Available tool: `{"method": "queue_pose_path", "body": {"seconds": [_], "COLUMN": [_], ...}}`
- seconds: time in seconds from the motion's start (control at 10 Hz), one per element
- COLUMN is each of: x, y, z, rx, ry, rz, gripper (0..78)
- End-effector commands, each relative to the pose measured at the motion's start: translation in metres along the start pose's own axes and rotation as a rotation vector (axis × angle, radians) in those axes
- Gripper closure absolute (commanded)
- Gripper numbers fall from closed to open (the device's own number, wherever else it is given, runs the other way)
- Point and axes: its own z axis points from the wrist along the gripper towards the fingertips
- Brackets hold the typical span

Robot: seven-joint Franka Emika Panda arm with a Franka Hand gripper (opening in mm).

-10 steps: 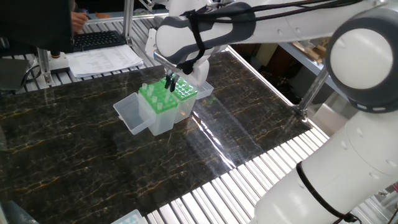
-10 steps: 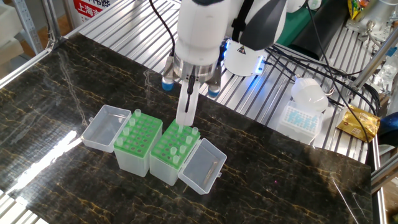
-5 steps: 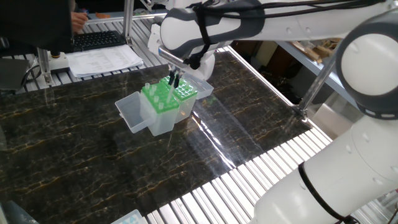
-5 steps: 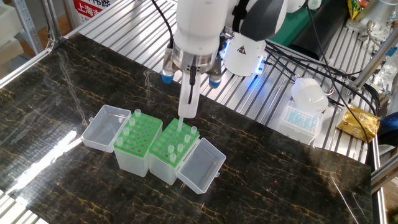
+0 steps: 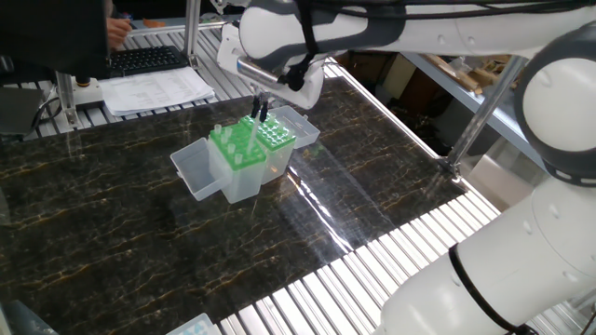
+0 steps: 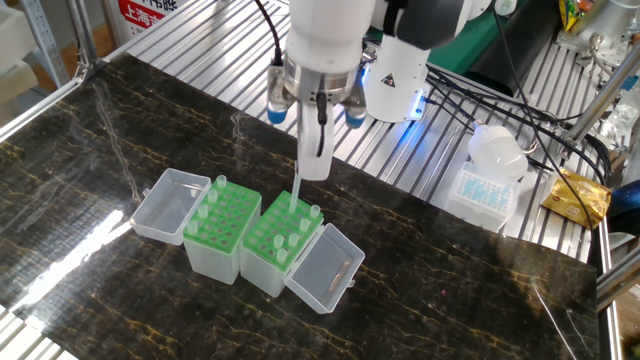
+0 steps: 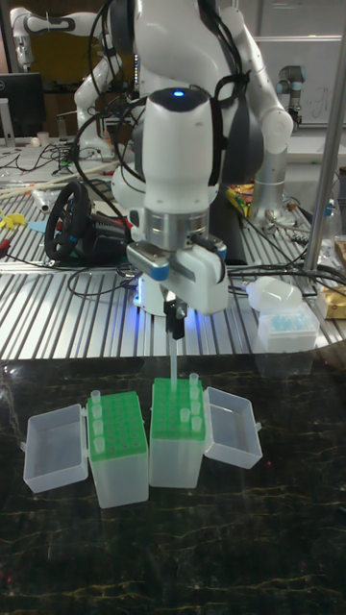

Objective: Transfer all large pipette tips from one holder to another

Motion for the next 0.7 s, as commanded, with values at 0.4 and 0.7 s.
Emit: {"method": "queue_pose_path", "body": {"seconds": [0.4,0.7], "x": [-0.007,-0.016], "y": [0.002,0.005], "z": [-0.019,-0.032], "rx": [-0.006,-0.009], "ry": [0.005,0.016], "rz": [-0.096,-0.140], "gripper": [76.4,76.4]}}
